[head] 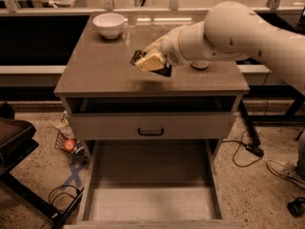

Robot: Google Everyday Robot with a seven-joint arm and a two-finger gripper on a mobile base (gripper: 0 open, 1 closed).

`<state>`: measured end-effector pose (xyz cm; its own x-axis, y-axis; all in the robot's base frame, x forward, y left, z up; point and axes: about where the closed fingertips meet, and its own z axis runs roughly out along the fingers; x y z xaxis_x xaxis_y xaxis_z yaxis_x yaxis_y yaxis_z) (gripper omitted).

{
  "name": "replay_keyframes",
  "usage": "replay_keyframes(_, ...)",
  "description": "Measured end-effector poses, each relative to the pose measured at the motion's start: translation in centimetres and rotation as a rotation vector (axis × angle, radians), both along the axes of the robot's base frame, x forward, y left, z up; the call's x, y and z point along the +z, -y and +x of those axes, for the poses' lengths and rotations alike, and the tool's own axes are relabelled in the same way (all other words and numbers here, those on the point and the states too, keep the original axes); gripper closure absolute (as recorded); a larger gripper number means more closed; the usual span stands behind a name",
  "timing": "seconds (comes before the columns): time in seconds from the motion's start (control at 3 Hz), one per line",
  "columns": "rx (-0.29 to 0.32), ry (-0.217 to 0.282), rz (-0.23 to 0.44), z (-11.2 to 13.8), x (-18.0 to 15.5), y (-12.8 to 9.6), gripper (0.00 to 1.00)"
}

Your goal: Pick rxbar chocolate from middle drawer and place on counter

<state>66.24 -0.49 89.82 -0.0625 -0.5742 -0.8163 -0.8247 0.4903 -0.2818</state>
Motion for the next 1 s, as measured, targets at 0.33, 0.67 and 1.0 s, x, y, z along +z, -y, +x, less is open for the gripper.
replay_keyframes(0.33,0.029,-0.019,0.026,3.1,0.2,-4.3,1.0)
replay_keyframes(0.67,0.062,-0.044,0.028,5.8,-0.8,-9.4,1.0)
replay_keyframes(1.0,0.065,-0.08,0.029,7.8,-3.3,-12.7,1.0)
